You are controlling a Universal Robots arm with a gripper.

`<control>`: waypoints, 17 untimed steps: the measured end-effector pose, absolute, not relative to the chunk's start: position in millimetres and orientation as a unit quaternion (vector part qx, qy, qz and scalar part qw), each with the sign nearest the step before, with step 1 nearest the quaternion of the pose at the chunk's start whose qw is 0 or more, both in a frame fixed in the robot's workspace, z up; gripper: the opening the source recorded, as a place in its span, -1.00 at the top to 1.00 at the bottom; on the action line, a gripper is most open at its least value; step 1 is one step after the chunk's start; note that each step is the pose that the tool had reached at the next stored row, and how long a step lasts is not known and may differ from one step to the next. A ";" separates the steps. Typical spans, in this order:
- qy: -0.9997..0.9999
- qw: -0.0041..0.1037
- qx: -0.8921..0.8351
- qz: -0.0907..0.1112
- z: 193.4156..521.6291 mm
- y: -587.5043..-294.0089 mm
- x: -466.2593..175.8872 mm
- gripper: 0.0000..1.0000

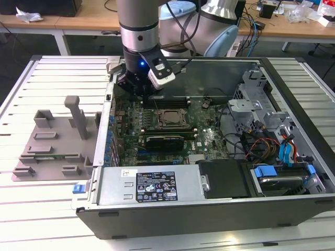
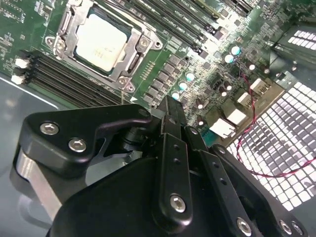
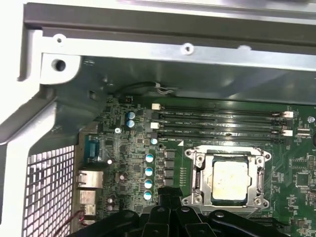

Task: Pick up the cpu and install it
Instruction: 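Install the first cpu locking lever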

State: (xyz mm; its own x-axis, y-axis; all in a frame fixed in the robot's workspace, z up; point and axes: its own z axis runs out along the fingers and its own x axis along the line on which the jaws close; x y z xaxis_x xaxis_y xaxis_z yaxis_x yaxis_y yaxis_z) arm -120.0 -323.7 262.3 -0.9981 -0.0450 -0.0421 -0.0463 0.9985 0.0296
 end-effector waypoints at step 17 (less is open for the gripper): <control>0.998 0.025 -0.022 0.059 262.0 -323.7 -129.4 0.79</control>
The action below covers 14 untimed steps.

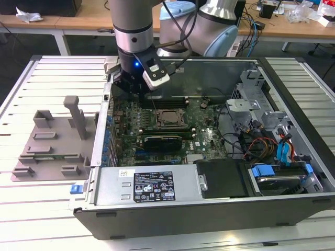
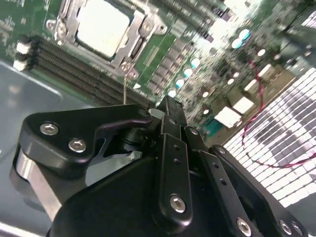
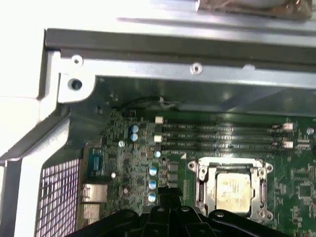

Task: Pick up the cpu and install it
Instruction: 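Install the first cpu locking lever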

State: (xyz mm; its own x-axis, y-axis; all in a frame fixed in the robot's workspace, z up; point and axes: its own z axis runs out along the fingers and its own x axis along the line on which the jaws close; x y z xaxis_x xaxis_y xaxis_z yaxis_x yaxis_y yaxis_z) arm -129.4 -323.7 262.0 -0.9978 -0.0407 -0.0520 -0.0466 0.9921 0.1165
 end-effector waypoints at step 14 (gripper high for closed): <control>0.992 0.027 -0.020 0.121 256.3 -326.4 -113.3 0.79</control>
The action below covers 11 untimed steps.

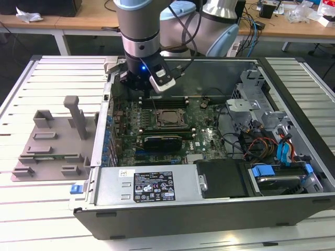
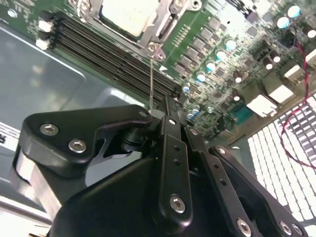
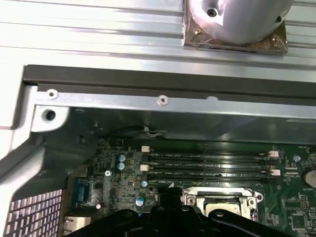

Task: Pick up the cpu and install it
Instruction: 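Install the first cpu locking lever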

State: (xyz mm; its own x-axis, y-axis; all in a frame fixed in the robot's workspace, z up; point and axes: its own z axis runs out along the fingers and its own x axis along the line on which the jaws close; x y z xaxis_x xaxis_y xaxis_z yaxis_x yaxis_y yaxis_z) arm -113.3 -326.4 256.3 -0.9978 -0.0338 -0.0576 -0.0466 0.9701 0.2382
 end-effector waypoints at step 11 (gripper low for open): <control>0.992 0.027 -0.014 0.121 254.0 -333.3 -88.9 0.79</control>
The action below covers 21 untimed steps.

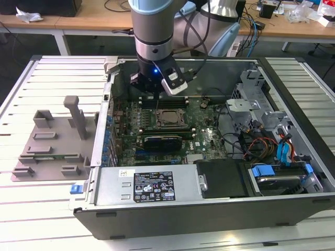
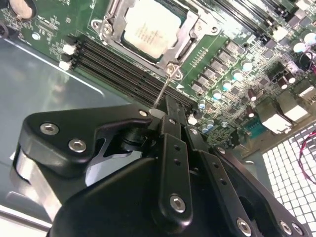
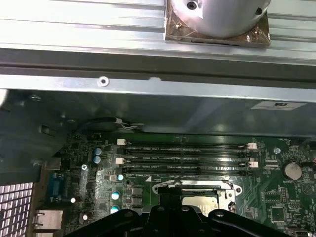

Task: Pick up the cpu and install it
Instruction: 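Install the first cpu locking lever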

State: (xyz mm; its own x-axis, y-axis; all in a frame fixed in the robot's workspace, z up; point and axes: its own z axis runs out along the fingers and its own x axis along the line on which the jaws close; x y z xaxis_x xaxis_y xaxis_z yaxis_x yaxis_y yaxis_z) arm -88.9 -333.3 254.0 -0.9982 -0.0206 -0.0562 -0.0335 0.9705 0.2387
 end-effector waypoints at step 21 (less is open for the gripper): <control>0.992 0.032 0.051 0.112 234.5 -334.7 -75.6 0.79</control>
State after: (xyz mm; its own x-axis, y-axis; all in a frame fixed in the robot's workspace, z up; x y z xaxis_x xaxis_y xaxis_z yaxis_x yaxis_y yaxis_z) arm -75.6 -334.7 234.5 -0.9928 0.1086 -0.0512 0.0944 0.9698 0.2248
